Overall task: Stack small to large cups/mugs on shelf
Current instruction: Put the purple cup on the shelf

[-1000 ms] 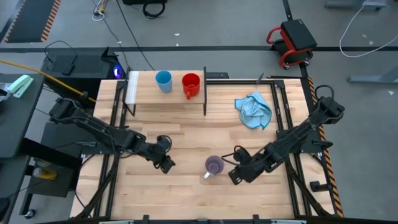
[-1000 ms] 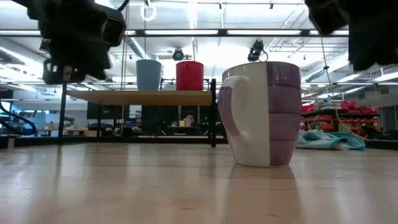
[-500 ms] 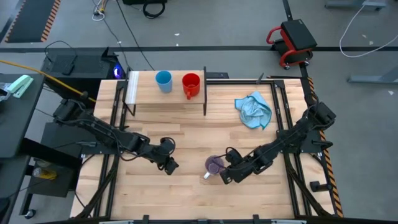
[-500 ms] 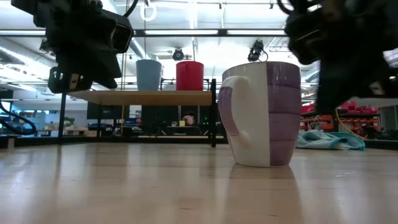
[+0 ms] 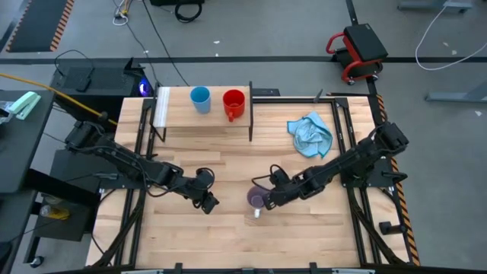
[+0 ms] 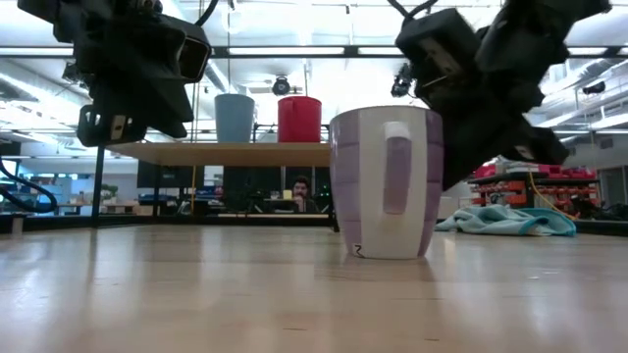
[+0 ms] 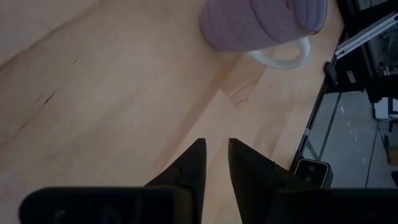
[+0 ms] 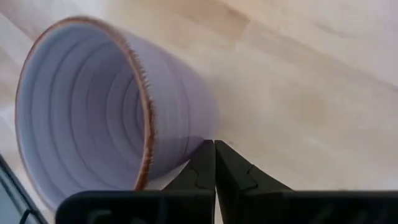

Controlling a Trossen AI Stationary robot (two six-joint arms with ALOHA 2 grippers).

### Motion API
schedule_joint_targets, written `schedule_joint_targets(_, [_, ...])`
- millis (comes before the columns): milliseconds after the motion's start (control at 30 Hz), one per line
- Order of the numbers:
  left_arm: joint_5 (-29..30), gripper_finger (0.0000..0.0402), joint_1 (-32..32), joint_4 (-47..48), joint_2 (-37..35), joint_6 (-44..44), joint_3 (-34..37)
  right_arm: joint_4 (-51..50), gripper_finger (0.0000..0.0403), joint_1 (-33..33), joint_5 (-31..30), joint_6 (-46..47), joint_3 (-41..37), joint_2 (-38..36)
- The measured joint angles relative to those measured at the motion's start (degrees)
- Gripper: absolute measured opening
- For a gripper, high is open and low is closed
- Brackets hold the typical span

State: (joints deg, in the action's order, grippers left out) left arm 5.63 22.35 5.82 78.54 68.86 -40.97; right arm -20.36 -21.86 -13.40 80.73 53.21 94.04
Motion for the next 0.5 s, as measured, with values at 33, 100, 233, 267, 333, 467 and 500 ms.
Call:
schedule_joint_targets(33, [0.1, 0.0076, 0.0, 0.0, 0.0, 0.0, 0.0, 0.0, 0.0007, 0.4, 0.0, -0.4, 0.0, 0.0])
schedule_joint_targets(100, [0.2, 0.0078, 0.0, 0.0, 0.0, 0.0, 0.0, 0.3, 0.0008, 1.1, 0.2, -1.4, 0.0, 0.0])
schedule_joint_targets(233, [0.3, 0.0079, 0.0, 0.0, 0.0, 0.0, 0.0, 0.0, 0.0006, 1.5, 1.3, -2.6, 0.0, 0.0])
schedule_joint_targets(267, [0.3, 0.0078, 0.0, 0.0, 0.0, 0.0, 0.0, -0.6, 0.0006, 1.5, 1.4, -2.5, 0.0, -0.1])
schedule_joint_targets(333, [0.3, 0.0076, 0.0, 0.0, 0.0, 0.0, 0.0, -1.6, 0.0006, 1.2, 1.5, -2.3, 0.0, -0.4])
schedule_joint_targets(467, [0.3, 0.0071, 0.0, 0.0, 0.0, 0.0, 0.0, -1.2, 0.0006, 0.0, 2.3, 0.0, 0.0, -0.9])
schedule_joint_targets(500, [0.3, 0.0071, 0.0, 0.0, 0.0, -0.1, 0.0, -1.2, 0.0006, -0.4, 2.4, 0.5, 0.0, -0.9])
